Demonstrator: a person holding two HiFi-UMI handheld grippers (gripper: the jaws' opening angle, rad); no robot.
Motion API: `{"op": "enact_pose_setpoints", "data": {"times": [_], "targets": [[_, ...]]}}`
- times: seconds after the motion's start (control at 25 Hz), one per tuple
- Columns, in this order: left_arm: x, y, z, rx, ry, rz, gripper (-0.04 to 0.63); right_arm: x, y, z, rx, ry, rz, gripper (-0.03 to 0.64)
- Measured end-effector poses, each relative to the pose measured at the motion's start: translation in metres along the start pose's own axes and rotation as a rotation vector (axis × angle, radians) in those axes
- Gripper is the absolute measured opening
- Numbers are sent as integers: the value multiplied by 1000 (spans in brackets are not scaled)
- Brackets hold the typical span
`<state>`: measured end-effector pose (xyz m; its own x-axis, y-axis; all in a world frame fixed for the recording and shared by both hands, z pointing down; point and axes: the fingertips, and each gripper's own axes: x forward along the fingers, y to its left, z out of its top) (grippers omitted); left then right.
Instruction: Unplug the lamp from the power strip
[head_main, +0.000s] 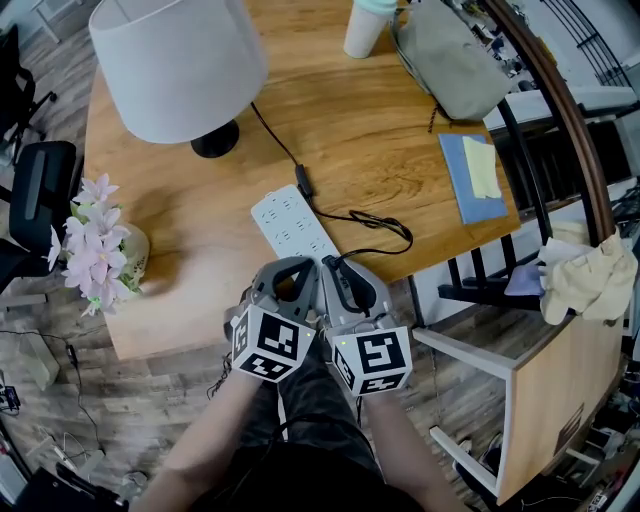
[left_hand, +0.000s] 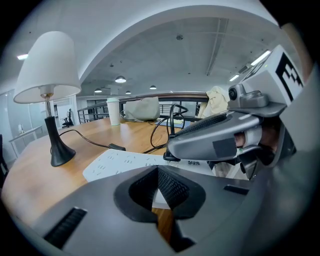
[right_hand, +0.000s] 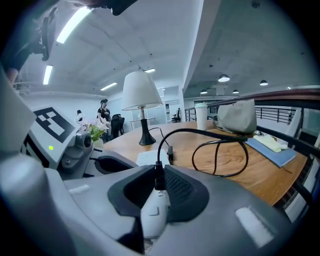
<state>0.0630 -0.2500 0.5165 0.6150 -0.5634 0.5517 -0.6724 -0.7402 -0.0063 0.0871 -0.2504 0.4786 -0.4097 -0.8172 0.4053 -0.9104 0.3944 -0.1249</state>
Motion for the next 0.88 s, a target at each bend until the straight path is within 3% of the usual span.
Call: {"op": "enact_pose_setpoints", "data": {"times": [0.48, 0.88], "targets": [[-7, 7, 6, -52, -73, 15, -3, -5, -11, -1, 25, 1, -32, 69], [-10, 15, 16, -87, -118, 36, -3, -12, -41, 1, 36, 15, -121, 69]]}}
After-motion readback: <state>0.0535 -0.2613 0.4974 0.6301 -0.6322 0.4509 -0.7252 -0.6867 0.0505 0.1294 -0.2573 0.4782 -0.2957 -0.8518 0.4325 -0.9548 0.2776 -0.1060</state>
